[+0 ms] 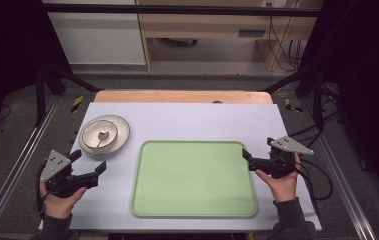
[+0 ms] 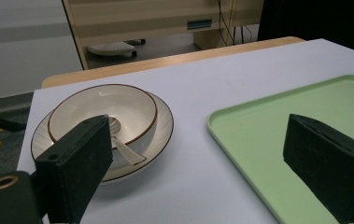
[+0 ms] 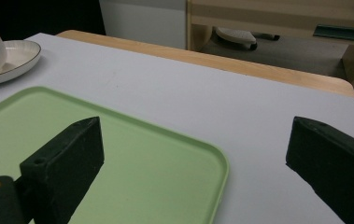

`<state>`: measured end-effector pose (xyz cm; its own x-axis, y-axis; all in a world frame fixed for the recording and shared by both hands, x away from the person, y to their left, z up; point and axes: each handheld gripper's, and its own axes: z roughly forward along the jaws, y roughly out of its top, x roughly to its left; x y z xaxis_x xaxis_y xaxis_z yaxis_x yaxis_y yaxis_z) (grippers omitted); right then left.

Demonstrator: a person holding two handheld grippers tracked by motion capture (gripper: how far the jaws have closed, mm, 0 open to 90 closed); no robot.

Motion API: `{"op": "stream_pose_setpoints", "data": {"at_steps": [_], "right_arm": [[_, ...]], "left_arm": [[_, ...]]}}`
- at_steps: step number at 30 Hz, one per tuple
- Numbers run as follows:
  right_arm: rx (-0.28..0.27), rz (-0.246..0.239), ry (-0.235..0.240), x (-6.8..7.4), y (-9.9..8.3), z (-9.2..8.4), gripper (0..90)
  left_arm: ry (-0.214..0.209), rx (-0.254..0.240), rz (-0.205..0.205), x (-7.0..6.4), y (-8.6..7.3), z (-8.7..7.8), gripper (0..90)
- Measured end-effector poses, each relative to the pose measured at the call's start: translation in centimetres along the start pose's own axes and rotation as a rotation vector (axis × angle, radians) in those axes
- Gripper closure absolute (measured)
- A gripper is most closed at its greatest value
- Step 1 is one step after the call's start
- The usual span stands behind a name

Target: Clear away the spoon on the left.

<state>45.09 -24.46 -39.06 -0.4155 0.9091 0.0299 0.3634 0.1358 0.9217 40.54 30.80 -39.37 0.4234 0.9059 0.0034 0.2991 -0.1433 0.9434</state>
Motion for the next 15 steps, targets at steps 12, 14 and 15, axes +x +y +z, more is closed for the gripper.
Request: {"op": "stream_pose_setpoints", "data": {"at_steps": [12,14,15], "right_arm": [[0.023,-0.008,-0.004,0.1,-0.1,0.3,4.7],[0.023,-0.009,-0.003,0.1,-0.1,0.4,4.7],[0.026,-0.005,-0.003,0.1,-0.2,0.4,4.7]], "left_arm": [[0.006,0.033,0.010,0.7,-0.2,0.2,8.2],[0.009,0.044,0.010,1.0,-0.3,0.2,8.2],[0.008,0.046,0.008,1.1,-0.4,0.2,8.2]]}}
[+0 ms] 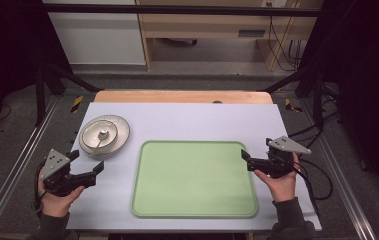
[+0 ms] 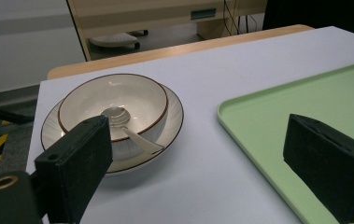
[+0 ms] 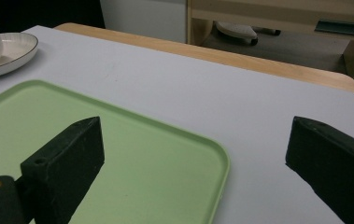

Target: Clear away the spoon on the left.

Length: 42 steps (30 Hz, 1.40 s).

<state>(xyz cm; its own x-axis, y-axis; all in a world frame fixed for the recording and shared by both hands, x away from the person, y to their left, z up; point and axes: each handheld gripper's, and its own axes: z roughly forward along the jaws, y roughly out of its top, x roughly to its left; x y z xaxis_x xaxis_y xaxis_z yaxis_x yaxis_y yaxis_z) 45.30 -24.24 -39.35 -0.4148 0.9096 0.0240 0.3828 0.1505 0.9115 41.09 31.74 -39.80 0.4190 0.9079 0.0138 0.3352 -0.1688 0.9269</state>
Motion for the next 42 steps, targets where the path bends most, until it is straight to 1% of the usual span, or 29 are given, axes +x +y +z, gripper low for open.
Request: {"op": "stream_pose_setpoints", "data": {"at_steps": [6,15,18,28,29,32,34,38,42], "right_arm": [[0.009,-0.007,0.003,0.1,-0.1,0.2,4.7],[0.016,-0.008,0.010,0.2,-0.1,0.3,4.8],[0.016,-0.007,0.010,0.2,-0.1,0.3,4.8],[0.025,-0.011,0.014,0.2,-0.1,0.5,5.0],[0.029,-0.013,0.014,0.2,-0.2,0.5,5.0],[0.031,-0.011,0.014,0.3,-0.2,0.6,5.1],[0.033,-0.012,0.013,0.3,-0.2,0.6,5.1],[0.040,-0.018,0.014,0.3,-0.2,0.7,5.1],[0.044,-0.016,0.016,0.4,-0.3,0.8,5.2]], "left_arm": [[-0.002,0.023,0.000,0.5,-0.3,0.3,8.2],[0.013,0.053,0.011,1.1,-0.6,0.8,8.4],[0.015,0.055,0.009,1.1,-0.7,1.0,8.4],[0.019,0.084,0.022,1.4,-1.1,1.7,9.0],[0.022,0.093,0.029,1.5,-1.2,1.9,9.2],[0.025,0.099,0.025,1.5,-1.3,2.0,9.3],[0.029,0.106,0.035,1.6,-1.4,2.2,9.5],[0.033,0.117,0.036,1.7,-1.6,2.4,10.1],[0.033,0.126,0.040,1.7,-1.7,2.8,13.2]]}}
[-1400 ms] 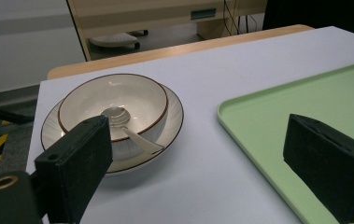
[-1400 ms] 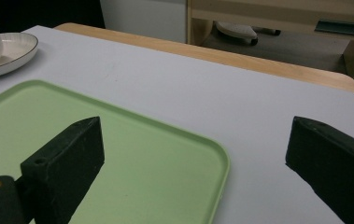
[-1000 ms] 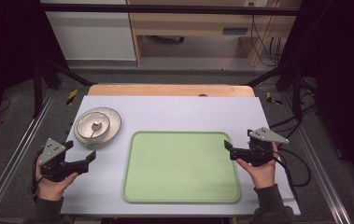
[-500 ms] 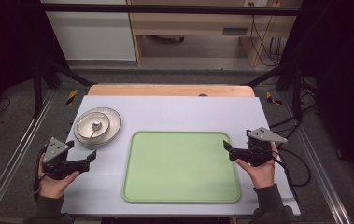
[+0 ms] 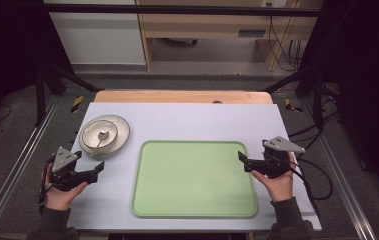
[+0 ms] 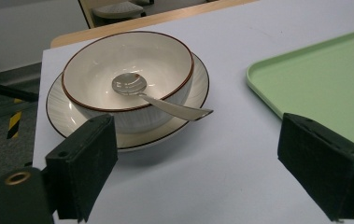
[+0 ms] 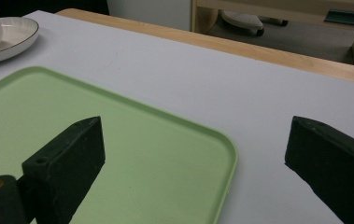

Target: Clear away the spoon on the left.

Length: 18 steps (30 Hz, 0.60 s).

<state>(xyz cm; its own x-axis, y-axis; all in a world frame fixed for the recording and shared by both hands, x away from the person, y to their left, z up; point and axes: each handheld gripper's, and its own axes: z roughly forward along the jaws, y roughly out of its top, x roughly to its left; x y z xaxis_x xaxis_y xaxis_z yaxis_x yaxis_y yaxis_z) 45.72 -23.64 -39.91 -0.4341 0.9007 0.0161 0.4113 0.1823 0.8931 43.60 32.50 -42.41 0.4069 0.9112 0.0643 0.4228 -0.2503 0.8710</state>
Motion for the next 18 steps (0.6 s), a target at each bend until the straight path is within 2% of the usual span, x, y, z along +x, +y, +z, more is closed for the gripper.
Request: {"op": "stream_pose_setpoints", "data": {"at_steps": [13,18], "right_arm": [[0.009,-0.002,0.003,0.0,0.0,0.2,5.5],[0.014,-0.003,0.005,0.0,-0.1,0.3,5.6]], "left_arm": [[0.029,0.004,0.032,-0.1,0.3,1.3,31.2],[0.043,-0.003,0.035,0.0,0.3,1.5,43.6]]}}
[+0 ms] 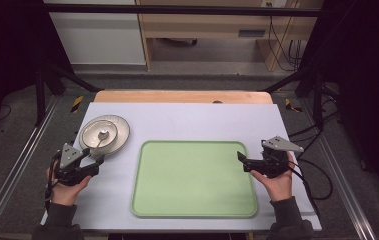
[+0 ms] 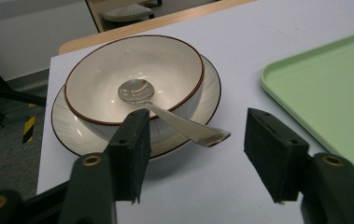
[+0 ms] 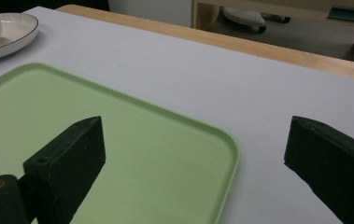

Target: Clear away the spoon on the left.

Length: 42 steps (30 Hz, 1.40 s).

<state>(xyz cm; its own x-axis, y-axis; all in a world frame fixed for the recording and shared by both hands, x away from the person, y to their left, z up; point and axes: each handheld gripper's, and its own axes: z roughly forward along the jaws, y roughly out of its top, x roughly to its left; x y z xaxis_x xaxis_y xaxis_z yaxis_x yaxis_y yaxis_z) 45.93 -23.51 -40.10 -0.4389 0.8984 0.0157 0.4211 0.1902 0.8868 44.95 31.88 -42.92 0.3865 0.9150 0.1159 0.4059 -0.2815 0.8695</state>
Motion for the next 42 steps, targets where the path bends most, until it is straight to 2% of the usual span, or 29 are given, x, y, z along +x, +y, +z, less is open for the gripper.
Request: {"op": "stream_pose_setpoints", "data": {"at_steps": [3,14,22,42], "right_arm": [[0.003,0.000,0.003,0.05,-0.01,0.08,5.6],[0.008,0.000,0.002,0.14,-0.06,0.20,5.6],[0.009,-0.004,0.001,0.09,-0.06,0.17,5.7],[0.014,-0.005,-0.002,0.09,-0.07,0.23,5.8]], "left_arm": [[0.015,0.004,0.011,0.00,-0.02,0.21,49.2],[0.025,-0.010,0.021,0.08,-0.04,0.34,63.8],[0.033,-0.023,0.016,0.05,-0.03,0.21,74.3],[0.044,-0.038,0.012,0.16,0.06,-0.30,86.0]]}}
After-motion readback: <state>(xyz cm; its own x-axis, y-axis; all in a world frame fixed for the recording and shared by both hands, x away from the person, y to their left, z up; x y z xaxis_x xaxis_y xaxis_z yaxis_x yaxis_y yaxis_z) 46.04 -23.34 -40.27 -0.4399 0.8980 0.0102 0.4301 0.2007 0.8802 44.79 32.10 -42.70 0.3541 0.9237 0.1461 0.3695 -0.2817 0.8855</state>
